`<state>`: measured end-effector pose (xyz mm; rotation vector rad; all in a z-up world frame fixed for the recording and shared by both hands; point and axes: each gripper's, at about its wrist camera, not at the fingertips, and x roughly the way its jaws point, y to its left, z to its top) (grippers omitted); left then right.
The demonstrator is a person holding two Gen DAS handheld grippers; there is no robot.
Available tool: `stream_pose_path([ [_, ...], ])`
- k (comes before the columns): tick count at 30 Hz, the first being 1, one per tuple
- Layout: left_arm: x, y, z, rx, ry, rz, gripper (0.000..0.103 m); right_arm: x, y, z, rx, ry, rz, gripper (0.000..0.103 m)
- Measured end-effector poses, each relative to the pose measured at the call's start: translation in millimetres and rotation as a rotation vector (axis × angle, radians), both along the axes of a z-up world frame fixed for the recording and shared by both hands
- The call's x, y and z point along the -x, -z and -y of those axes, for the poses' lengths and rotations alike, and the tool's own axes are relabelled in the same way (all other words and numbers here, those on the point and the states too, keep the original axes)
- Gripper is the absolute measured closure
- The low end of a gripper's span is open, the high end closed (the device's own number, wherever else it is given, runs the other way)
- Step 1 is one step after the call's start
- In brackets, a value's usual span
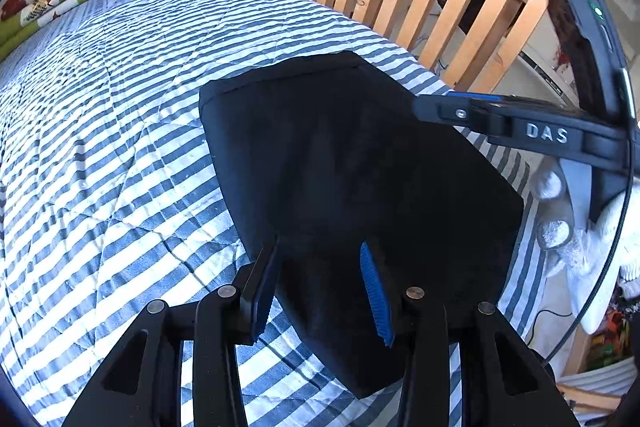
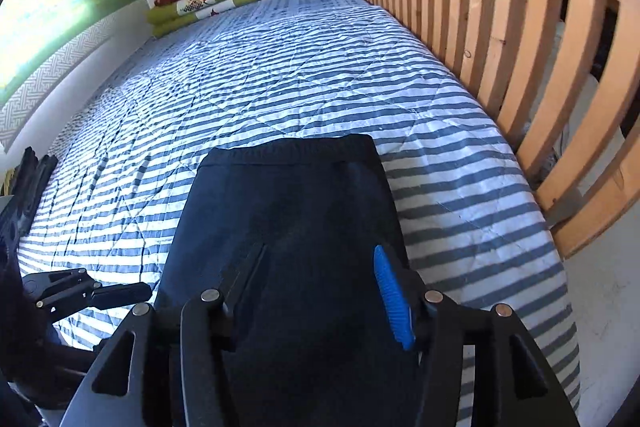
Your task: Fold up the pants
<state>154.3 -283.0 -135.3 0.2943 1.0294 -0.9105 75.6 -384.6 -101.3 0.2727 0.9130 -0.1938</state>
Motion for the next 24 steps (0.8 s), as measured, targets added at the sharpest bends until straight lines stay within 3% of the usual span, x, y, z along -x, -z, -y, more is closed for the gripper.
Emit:
stream_pose_path([
  [4, -15.6, 5.2, -0.6, 0.005, -0.034, -0.048, 0.059, 3.4, 6.1, 0.8, 0.018, -0.005, -0.026, 0.053],
  [9, -33.6, 17.3, -5.7, 0.021, -0.069, -0.159, 0.055, -9.2, 35.3, -3.9, 0.016, -0.058, -0.186, 0.053],
  [14, -63.5, 10.3, -17.0, 0.086, -0.144, -0.231, 0.045, -6.5, 18.7, 8.9, 0.018, -0.037, -0.134, 0.052],
  [18, -87.7, 18.1, -14.1, 0.089, -0.158, -0.322, 0.043, -9.7, 19.7, 33.9, -0.046, -0.018, -0.145, 0.04],
  [24, -93.9, 30.5, 0.9, 0.067, -0.144, -0.364, 0.043, -22.3, 42.2, 61.7, -0.177, -0.024, -0.21, 0.04],
])
